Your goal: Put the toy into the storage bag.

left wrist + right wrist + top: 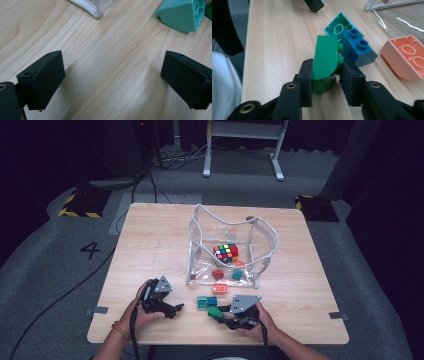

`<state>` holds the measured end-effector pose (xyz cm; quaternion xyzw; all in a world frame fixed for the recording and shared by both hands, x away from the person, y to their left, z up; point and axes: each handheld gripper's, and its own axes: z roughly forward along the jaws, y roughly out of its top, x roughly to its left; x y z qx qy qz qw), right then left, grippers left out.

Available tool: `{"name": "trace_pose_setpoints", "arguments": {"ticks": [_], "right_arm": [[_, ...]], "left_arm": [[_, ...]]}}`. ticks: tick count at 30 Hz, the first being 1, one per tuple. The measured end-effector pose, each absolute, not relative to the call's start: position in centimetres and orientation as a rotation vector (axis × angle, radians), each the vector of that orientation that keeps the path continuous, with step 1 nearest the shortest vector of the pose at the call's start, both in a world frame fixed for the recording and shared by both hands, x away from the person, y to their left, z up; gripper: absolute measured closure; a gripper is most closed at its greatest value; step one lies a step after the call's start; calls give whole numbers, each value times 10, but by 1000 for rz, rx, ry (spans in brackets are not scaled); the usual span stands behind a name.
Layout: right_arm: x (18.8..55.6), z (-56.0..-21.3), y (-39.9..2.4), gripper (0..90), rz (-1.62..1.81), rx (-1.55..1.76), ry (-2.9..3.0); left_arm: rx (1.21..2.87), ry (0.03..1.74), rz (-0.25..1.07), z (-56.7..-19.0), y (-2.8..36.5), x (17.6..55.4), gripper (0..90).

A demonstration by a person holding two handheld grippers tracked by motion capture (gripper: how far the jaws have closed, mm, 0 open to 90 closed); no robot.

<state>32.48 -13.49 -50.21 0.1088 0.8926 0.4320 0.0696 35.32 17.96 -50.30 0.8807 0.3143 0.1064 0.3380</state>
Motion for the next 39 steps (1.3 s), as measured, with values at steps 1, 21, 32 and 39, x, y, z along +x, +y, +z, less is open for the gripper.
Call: {"name": "trace_pose_setpoints", "arguments": {"ticks": [1,21,32,39], "right_arm": [[325,-502,-136,664,1307,323,2682],[334,-486,-207,681,1309,458,2542],[343,-480,-256,681,1309,626,2443],[346,-477,-285,681,1307,707,2397]], "left_arm": [[2294,819,277,-503,180,353,54],[2294,821,279,-503,180,353,54],[2294,821,278,-503,180,353,54],[2293,821,278,-503,180,353,54]]}}
